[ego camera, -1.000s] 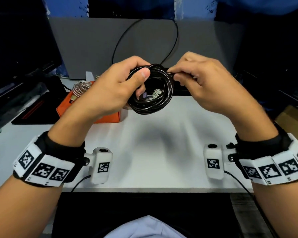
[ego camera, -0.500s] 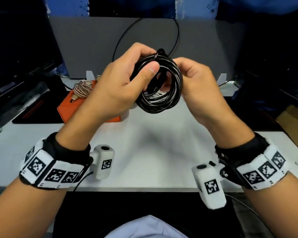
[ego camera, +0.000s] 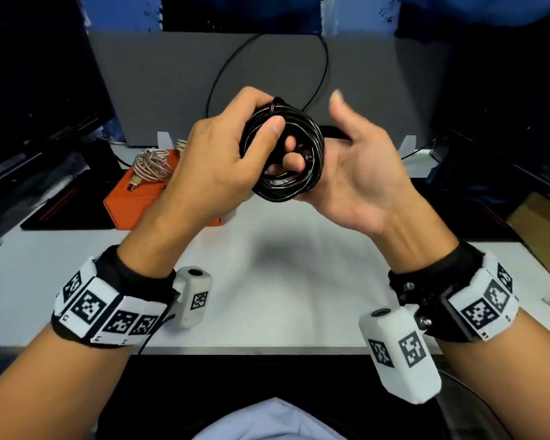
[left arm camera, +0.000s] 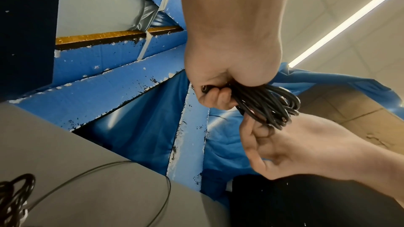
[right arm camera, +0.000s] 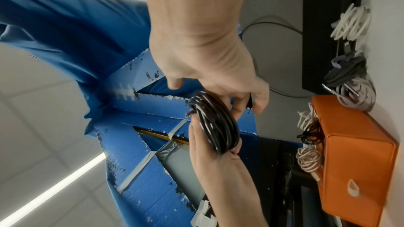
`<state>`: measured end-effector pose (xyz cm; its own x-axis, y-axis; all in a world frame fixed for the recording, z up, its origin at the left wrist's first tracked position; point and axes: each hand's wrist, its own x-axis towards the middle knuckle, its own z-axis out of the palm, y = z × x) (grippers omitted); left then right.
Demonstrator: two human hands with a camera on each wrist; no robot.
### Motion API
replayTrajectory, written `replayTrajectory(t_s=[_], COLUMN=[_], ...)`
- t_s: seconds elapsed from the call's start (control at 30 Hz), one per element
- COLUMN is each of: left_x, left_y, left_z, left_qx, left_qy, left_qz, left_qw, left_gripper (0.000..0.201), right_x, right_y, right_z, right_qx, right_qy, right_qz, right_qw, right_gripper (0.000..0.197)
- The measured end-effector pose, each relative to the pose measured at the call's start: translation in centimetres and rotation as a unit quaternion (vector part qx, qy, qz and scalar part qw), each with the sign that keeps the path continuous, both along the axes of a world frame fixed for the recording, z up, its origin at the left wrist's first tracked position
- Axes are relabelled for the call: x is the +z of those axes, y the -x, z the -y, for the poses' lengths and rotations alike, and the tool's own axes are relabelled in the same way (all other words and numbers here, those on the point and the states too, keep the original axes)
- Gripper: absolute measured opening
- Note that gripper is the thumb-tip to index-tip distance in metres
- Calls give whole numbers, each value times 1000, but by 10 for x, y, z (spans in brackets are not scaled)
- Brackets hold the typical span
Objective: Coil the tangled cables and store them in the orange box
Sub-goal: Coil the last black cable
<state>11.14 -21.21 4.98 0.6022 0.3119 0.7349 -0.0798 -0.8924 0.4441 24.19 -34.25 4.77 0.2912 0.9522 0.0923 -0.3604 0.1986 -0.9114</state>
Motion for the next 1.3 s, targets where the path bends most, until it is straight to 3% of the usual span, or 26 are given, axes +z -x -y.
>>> replayTrajectory(t_s=[0.03, 0.07, 0.17, 0.3, 0.37, 0.5, 0.57, 0.63, 0.67, 0.73, 0.87, 0.93, 1.03, 1.13, 1.3], left_x=[-1, -2, -6, -7, -8, -7, -5, -3, -2, 0, 1, 0, -4, -11, -17], left_y=[-1, -2, -5, -5, -6, -4, -2, 1, 2, 3, 0, -2, -2, -1, -7], left_z=[1, 1, 0, 0, 1, 1, 2, 2, 0, -6, -16, -18, -26, -34, -36], left_qx=[8, 14, 22, 33, 52, 92, 108, 122, 120, 93, 25, 20, -8, -118, -147], left_qy=[-1, -4, -14, -23, -32, -34, -29, -28, -25, -8, 52, 50, 38, 91, 93], left_qz=[0, 0, -16, -37, -44, -72, -81, -95, -95, -72, -33, -48, -162, -280, -286], left_qw=[1000, 1000, 1000, 998, 997, 993, 990, 988, 988, 993, 998, 997, 986, 948, 942], left_gripper=[23, 23, 21, 22, 23, 26, 31, 38, 38, 30, 19, 23, 54, 98, 101], right_x=[-1, -3, -9, -7, -7, -9, -8, -7, -7, -7, -10, -9, -11, -10, -9], right_y=[0, 1, 0, -7, -3, 21, 26, 25, 23, 15, -11, -18, -27, -35, -37], right_z=[-1, -1, -4, -1, 0, 1, 1, 3, 3, 3, 0, -1, 0, 2, 5], right_qx=[0, -12, -75, -143, -223, -340, -328, -299, -291, -294, -315, -312, -297, -285, -281], right_qy=[-3, -5, 17, 69, 113, 157, 183, 191, 175, 112, -11, -8, 37, 59, 67], right_qz=[12, 54, 244, 409, 520, 707, 754, 789, 798, 788, 665, 629, 613, 592, 592], right_qw=[1000, 998, 967, 899, 817, 600, 538, 501, 498, 529, 677, 712, 731, 752, 752], right_gripper=[61, 55, 19, 24, 14, 24, 28, 34, 36, 38, 30, 22, 16, 15, 14])
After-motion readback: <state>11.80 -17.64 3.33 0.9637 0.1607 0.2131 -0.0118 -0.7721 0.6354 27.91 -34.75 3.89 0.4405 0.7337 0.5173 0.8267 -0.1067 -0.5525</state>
